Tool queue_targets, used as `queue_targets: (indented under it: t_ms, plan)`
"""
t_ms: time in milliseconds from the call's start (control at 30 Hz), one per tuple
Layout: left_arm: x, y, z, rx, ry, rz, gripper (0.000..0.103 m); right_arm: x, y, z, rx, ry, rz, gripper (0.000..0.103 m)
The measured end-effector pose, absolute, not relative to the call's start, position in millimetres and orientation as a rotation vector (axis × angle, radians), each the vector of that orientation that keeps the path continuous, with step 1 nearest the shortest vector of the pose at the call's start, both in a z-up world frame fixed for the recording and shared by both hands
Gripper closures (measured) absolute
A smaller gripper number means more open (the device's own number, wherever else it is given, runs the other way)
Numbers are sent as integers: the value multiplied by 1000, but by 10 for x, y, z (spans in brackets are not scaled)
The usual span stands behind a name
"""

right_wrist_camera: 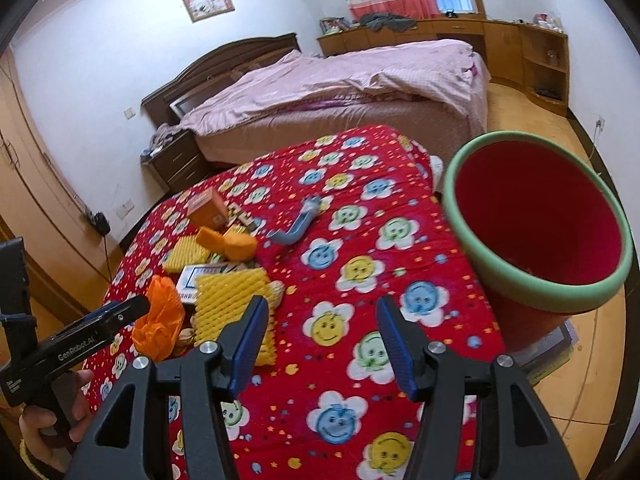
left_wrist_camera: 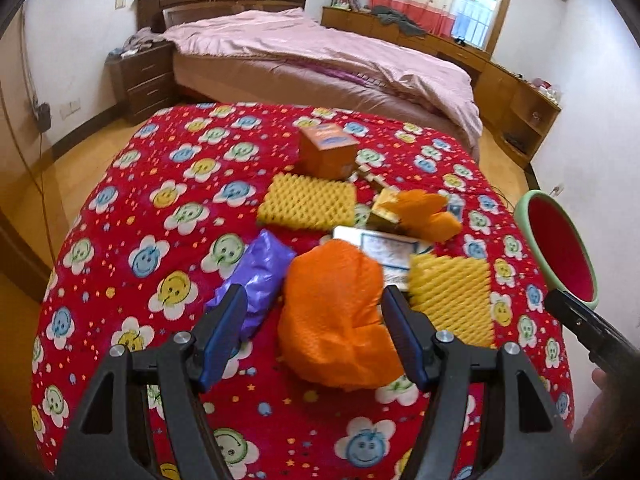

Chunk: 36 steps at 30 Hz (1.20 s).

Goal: Collect trash
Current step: 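Grasp the orange mesh bag with the left tool while the right tool grasps the yellow foam net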

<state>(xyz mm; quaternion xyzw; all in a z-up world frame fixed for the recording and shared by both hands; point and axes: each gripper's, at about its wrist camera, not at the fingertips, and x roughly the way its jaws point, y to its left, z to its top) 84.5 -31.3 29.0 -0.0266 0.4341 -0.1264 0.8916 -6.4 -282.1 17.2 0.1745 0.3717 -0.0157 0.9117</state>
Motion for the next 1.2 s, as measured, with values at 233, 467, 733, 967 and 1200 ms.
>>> queue_targets:
  t_ms: [233,467,733,967,1200]
  plan:
    - [852,-298,148,-56,927,-265,34,117,-2605,18,337,820,21,44]
    - [862,-326,68,-42,937,-263,39,228,-2409,-104,306,854,66,44]
    - [838,-379,29,-52,944,-297,62,283,-2330,-257,313,897,116,64]
    - [792,-413,99,-54,927,-314,78,219,-2324,-241,338,877,162,90]
    - [746,-417,254,-72,897,-328,83,77,-2348,-64,331,805,193,94]
